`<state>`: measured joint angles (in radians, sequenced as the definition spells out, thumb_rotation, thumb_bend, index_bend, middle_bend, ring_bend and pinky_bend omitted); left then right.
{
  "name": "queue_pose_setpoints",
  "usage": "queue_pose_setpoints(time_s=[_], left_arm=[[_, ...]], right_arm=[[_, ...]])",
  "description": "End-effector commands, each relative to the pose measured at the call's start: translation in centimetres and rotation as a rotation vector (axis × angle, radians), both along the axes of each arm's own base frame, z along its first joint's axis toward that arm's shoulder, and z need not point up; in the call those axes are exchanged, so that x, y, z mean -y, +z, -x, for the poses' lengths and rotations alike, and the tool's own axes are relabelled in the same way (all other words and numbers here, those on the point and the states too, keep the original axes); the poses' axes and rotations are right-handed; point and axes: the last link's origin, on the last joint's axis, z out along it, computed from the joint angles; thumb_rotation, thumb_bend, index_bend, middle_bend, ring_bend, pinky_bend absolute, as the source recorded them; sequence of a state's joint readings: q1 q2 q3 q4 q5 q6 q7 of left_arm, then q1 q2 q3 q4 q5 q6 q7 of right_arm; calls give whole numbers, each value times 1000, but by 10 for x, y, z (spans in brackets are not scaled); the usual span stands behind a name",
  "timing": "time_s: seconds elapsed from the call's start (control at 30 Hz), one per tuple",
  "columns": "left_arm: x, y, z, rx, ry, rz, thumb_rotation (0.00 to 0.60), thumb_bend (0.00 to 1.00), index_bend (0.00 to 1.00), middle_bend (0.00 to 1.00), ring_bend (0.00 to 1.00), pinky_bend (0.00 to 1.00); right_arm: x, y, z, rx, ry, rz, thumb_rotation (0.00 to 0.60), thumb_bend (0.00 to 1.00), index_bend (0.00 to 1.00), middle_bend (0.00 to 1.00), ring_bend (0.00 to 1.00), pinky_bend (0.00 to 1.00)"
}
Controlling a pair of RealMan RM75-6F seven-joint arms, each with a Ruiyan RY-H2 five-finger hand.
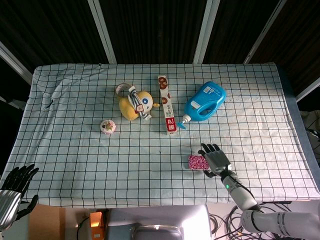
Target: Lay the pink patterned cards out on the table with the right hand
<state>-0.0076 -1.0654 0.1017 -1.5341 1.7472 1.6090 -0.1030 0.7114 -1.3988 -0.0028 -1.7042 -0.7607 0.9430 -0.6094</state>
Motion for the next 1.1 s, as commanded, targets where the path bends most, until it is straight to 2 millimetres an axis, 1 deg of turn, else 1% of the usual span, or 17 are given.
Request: queue_pose_setpoints(time_s=[0.03,0.33,0.63,1.1], left_arm=[[-1,0,0,-1,1,4,600,446,0,36,0,0],[-3,-2,0,-7,2,9,600,447,0,36,0,0],[-1,-1,0,-7,7,0,600,447,0,36,0,0],[0,1,0,-2,3,-6,600,447,0,36,0,0]], right_arm=[[0,0,1,1,-2,3,600,274,208,0,0,34],[1,2,3,5,-3,10,600,274,243,0,0,34],[2,-2,2,11,-2,20,600,274,316,0,0,34],[2,-6,3,1,-7,16,600,274,327,0,0,35]])
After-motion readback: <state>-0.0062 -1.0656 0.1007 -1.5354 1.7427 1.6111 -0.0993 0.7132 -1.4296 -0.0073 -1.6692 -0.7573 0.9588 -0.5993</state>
